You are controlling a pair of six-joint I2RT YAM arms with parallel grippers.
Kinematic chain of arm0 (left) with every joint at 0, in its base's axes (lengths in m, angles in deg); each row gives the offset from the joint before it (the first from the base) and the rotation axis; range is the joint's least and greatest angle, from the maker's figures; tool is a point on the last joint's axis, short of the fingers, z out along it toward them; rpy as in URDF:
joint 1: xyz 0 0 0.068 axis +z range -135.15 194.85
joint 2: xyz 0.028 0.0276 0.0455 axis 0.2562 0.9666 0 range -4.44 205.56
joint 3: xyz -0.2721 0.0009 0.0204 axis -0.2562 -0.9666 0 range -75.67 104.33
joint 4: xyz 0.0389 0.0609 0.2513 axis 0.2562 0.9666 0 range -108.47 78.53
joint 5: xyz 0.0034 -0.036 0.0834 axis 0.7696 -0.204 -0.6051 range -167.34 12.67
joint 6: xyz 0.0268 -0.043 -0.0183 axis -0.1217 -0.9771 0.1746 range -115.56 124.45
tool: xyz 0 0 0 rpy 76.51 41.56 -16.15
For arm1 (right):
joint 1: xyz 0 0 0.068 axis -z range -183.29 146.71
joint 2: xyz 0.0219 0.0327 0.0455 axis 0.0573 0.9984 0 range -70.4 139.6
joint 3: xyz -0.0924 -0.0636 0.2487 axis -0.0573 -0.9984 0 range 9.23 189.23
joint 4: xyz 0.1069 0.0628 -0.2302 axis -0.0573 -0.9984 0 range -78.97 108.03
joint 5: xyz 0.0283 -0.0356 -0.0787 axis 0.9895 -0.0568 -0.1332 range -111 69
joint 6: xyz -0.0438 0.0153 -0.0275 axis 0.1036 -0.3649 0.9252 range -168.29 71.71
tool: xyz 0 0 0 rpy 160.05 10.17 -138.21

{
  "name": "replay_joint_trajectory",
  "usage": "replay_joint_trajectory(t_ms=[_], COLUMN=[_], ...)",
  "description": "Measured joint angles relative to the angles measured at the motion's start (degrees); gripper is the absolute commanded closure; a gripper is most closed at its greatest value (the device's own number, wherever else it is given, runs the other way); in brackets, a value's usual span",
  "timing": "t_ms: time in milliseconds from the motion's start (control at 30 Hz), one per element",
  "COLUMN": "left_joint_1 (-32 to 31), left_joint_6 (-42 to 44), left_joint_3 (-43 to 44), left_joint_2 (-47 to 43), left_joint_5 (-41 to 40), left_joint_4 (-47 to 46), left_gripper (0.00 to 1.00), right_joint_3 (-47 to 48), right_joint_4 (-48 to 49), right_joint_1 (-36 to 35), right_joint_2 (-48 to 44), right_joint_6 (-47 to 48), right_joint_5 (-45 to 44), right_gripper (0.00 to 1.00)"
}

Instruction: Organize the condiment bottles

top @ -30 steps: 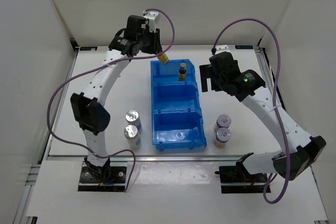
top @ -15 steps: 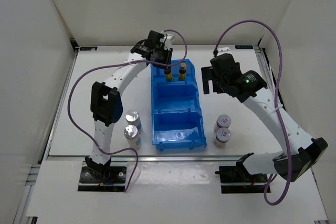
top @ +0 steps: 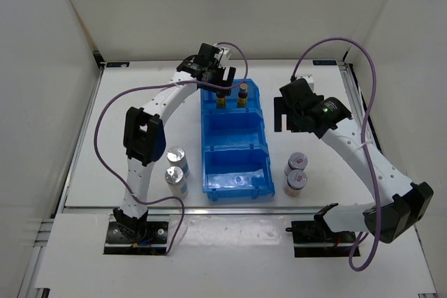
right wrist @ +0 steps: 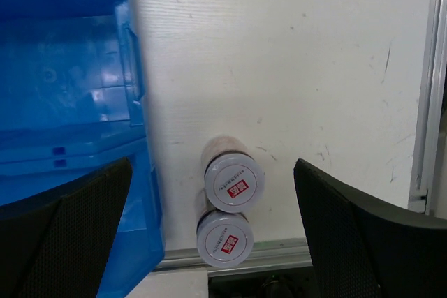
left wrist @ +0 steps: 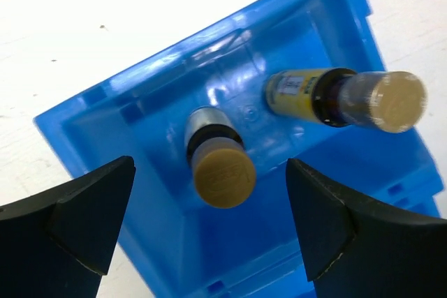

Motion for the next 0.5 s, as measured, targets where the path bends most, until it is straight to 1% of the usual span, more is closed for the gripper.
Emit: replay_joint_trajectory(t_ms=[133,233,300,433,500], left_joint_1=[0.0,0.0,0.0,0.72,1.84], left_joint_6=[0.39,0.46,0.61,0.81,0.37], left_joint_3=[-1.05,-3.91,-6.91,-15.8,-20.52], left_joint_2=[-1.33,-6.08,-11.63,-28.61,-35.78], left_joint_5=[-2.54,-4.79,-5.97,-9.44,-10.73], left_joint_4=[0.35,0.98,1.29,0.31,-2.21], left_gripper=[0.0,0.0,0.0,0.0,0.0], right_joint_3=[-3.08,-5.46,-7.13,-10.67,-12.61], right_joint_4=[-1.09,-1.77,-1.81,-1.4,-0.74], right_joint_1=[3.5,6.56,8.68,12.26,12.94], right_joint_2=[0.52,1.66,2.54,4.66,5.81], right_joint_6=[-3.37,-5.4,-6.21,-7.41,-7.82], right_joint_5=[0.81,3.04,5.46,10.6,13.38], right_gripper=[0.0,0.0,0.0,0.0,0.0])
